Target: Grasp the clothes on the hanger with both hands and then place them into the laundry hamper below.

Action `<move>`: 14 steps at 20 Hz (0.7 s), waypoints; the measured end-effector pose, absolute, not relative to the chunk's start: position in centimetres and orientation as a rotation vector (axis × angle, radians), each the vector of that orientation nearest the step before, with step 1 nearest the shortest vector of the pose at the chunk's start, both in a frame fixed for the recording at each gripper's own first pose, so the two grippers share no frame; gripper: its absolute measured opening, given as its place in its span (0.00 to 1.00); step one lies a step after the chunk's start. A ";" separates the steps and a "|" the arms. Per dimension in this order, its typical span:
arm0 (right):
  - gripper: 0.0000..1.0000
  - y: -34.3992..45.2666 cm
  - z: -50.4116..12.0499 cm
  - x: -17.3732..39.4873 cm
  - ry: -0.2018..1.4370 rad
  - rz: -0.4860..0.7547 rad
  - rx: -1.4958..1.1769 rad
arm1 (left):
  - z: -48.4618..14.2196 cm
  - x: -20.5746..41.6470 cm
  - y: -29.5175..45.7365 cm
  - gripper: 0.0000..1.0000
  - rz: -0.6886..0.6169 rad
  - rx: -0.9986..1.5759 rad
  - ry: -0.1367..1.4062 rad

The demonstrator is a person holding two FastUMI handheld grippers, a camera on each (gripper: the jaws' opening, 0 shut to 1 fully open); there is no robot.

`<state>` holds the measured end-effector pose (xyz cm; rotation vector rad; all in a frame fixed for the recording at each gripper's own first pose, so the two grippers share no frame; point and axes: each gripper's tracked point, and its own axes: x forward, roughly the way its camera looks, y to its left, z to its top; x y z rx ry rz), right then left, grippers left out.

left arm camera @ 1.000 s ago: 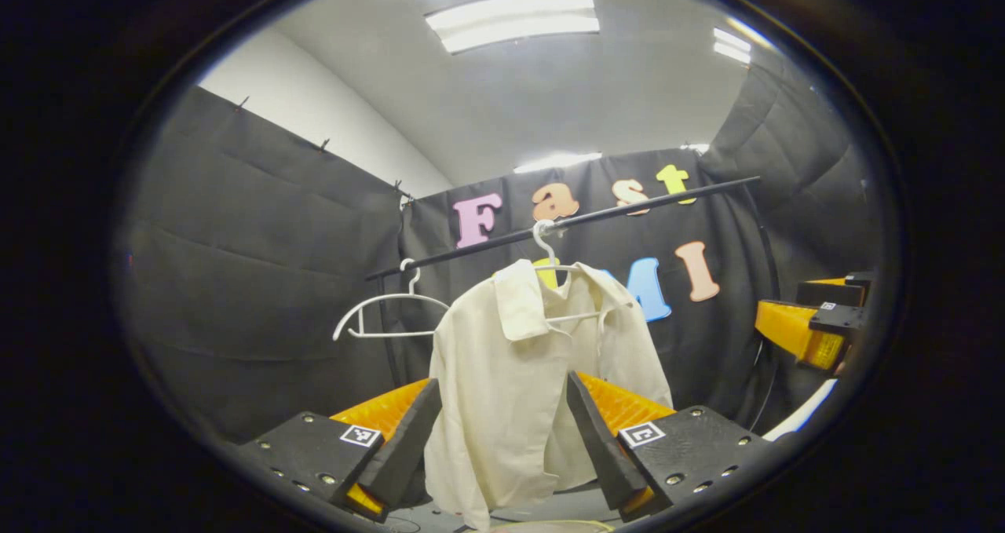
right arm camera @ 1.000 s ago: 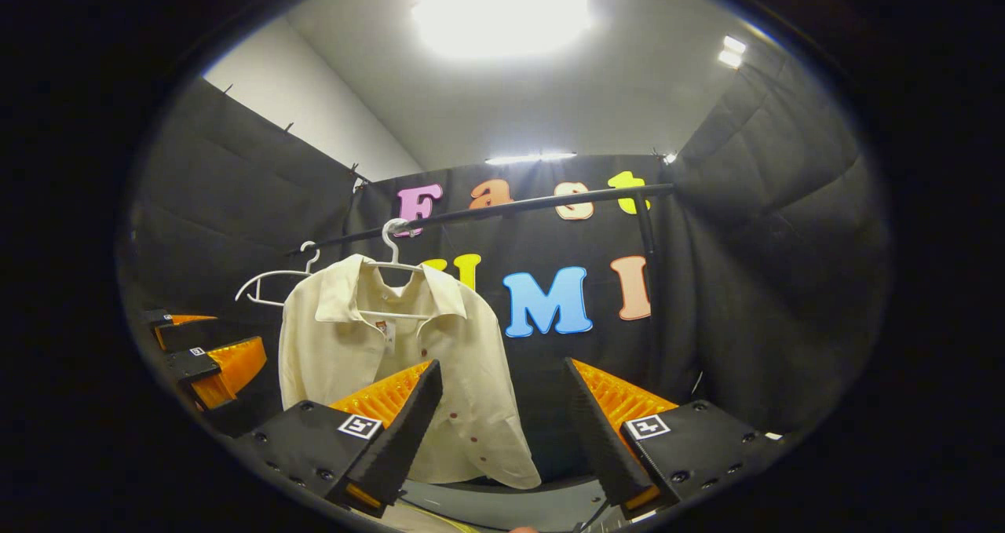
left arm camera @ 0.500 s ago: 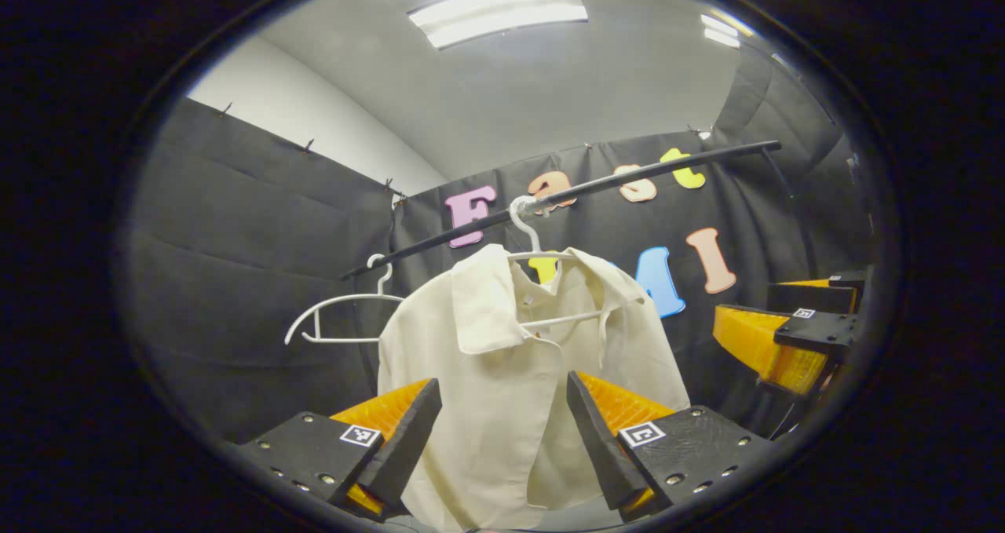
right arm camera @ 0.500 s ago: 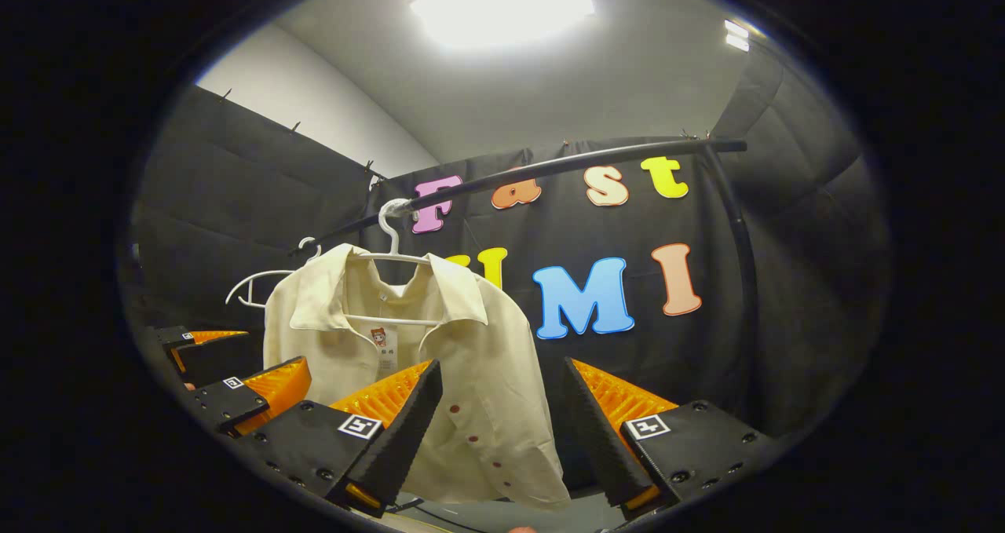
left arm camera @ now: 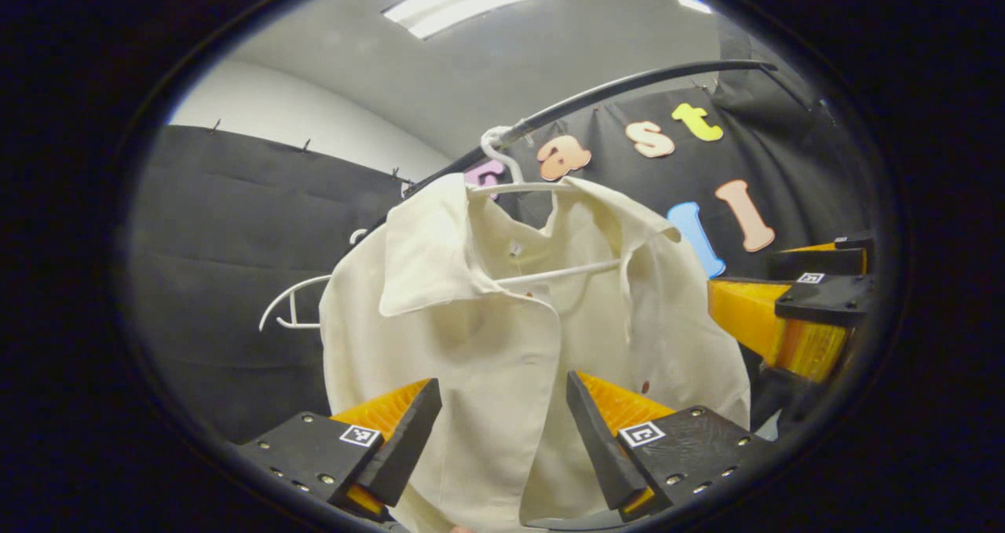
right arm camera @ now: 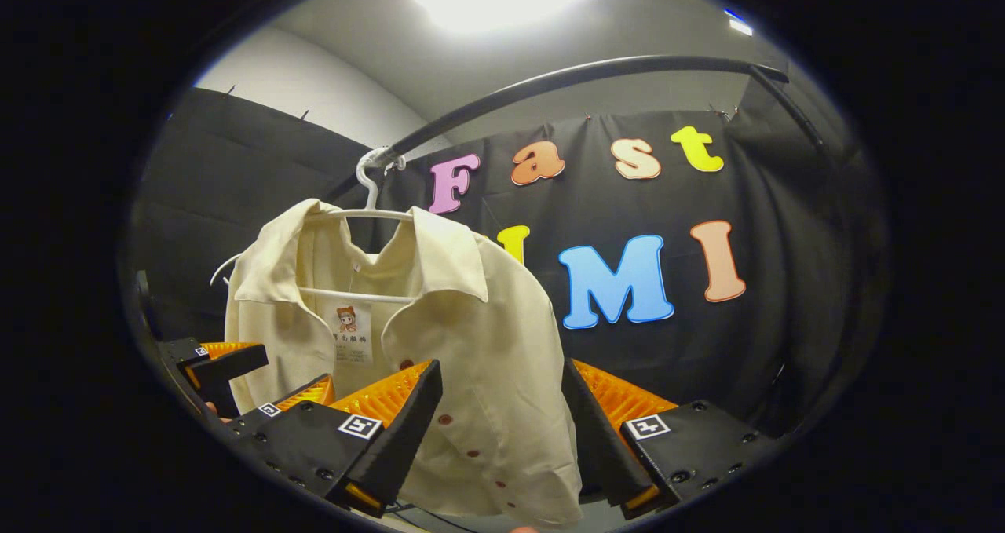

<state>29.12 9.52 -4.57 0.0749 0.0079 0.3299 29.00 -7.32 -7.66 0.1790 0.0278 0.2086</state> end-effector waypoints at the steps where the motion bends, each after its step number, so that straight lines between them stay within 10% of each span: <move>1: 0.96 10.0 -5.0 29.7 0.014 0.347 0.077 | -8.2 29.5 -7.1 0.94 0.220 0.186 0.037; 14: 0.96 16.9 -8.1 31.3 0.002 0.548 0.044 | -6.8 28.8 -2.2 0.94 0.393 0.244 -0.013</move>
